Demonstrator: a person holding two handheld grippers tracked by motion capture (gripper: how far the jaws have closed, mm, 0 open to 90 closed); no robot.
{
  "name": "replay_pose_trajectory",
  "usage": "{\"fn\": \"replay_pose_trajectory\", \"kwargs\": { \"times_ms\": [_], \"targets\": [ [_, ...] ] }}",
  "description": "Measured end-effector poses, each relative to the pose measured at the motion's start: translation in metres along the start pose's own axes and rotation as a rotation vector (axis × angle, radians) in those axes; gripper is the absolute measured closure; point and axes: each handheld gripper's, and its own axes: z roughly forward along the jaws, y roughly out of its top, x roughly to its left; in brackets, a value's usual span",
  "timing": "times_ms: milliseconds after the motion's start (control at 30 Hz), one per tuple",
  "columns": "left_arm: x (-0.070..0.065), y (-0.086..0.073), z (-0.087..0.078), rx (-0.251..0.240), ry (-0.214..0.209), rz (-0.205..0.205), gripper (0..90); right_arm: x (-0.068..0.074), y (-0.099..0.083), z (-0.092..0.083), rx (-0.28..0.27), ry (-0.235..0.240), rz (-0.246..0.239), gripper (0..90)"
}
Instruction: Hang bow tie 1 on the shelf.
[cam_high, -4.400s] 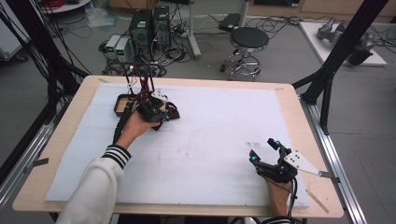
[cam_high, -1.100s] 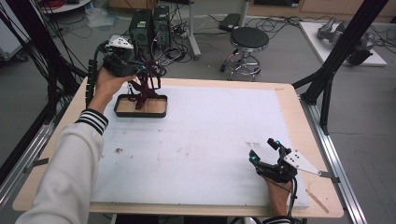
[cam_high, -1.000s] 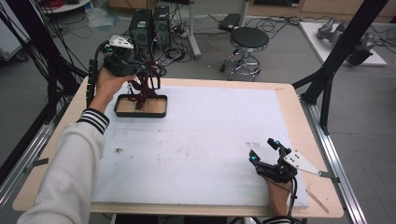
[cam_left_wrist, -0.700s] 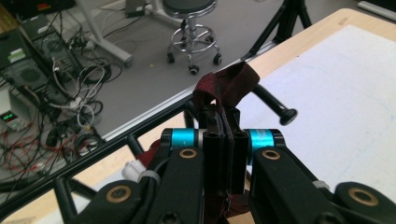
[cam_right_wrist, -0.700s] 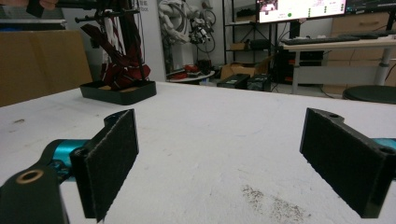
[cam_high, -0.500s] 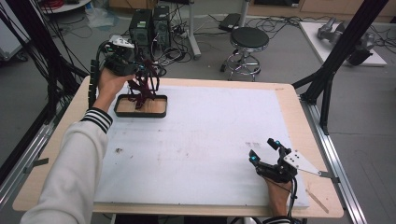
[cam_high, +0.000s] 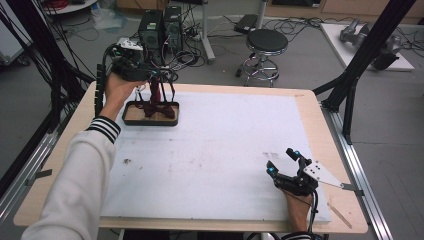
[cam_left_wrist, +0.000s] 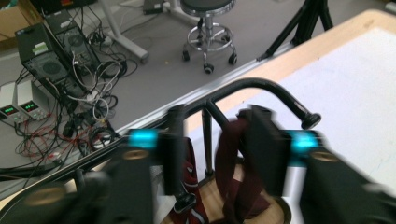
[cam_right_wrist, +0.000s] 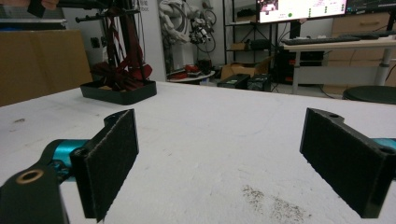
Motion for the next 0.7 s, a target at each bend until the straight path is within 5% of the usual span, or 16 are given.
{"fn": "replay_pose_trajectory", "kwargs": {
  "times_ms": [67,167,700],
  "targets": [
    [-0.001,0.0,-0.003,-0.035,0.003,0.003,34.7,0.0,0.0,0.0,0.001,0.0,0.0,10.7],
    [-0.003,-0.002,-0.008,-0.08,0.01,0.021,27.5,0.001,0.0,0.0,0.003,0.003,0.002,10.7],
    [-0.001,-0.008,-0.024,-0.159,-0.026,0.01,24.5,0.0,0.0,-0.001,0.003,0.004,0.006,10.7]
  ]
}}
